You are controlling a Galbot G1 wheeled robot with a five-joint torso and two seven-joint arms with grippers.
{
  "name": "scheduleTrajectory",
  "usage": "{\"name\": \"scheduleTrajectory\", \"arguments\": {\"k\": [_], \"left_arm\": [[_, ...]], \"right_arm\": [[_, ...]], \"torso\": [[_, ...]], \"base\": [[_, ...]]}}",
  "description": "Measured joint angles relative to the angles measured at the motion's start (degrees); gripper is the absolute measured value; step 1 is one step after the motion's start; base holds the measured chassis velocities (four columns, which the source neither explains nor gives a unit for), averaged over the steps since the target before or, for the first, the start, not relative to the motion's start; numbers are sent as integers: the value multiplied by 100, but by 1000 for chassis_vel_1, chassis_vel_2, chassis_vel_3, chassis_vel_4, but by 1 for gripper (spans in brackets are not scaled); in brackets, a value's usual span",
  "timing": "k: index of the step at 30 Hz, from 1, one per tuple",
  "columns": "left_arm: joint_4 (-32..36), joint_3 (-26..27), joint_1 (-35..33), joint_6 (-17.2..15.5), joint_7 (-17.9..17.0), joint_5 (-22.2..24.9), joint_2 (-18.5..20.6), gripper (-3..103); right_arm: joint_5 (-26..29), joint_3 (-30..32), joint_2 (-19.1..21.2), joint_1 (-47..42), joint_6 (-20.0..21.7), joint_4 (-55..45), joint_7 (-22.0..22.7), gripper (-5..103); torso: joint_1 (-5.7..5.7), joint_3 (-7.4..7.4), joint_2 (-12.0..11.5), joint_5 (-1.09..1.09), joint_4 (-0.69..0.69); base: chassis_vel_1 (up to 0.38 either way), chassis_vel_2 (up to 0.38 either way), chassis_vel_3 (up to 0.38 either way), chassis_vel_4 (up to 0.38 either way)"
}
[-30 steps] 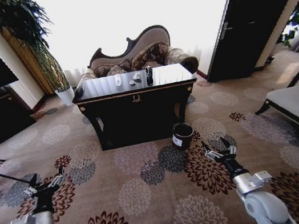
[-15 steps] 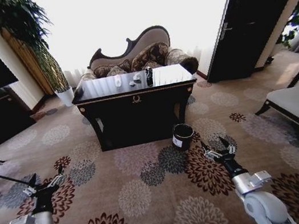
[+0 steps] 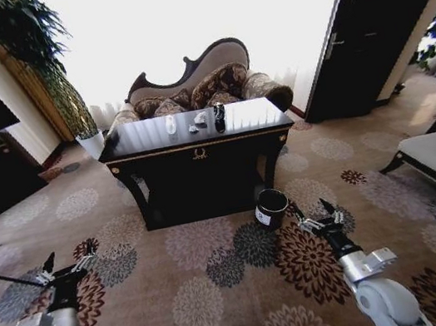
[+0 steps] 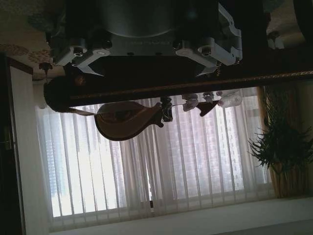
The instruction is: Move to the front of the table and place the trash on the table into the trash bin.
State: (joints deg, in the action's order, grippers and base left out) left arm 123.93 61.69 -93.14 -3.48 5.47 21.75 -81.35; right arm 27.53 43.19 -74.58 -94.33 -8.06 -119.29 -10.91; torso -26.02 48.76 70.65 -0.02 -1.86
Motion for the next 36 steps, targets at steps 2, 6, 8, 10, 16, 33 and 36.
{"name": "scheduleTrajectory", "arguments": {"k": [2,6,8,10,16,33,36], "left_arm": [[-1,0,-6,6,2,-1,2,100],[-2,0,-15,15,6,-2,7,100],[-3,0,-19,19,9,-2,12,100],[-14,0,-23,27,12,-2,13,100],[-29,0,-30,38,20,-8,17,100],[43,29,-29,119,41,152,20,100],[170,84,-38,136,84,277,30,100]], "right_arm": [[0,-1,0,-4,0,0,0,100],[0,-2,0,-6,0,0,0,100],[4,-2,6,-5,0,0,4,100],[20,-1,13,2,0,9,10,100],[52,-8,20,6,5,52,16,100],[60,-46,25,33,9,96,25,100],[174,-38,21,27,21,-24,29,100]], "torso": [[-1,0,-1,0,0],[-1,0,0,0,0],[0,0,0,1,0],[0,0,0,1,0],[2,-1,1,1,0],[2,-1,1,2,0],[2,-1,1,2,0]], "base": [[-174,198,182,-208],[-198,197,192,-181],[-175,185,177,-191],[-191,161,164,-171],[-195,196,201,-180],[-224,222,222,-214],[-223,248,239,-242]]}}
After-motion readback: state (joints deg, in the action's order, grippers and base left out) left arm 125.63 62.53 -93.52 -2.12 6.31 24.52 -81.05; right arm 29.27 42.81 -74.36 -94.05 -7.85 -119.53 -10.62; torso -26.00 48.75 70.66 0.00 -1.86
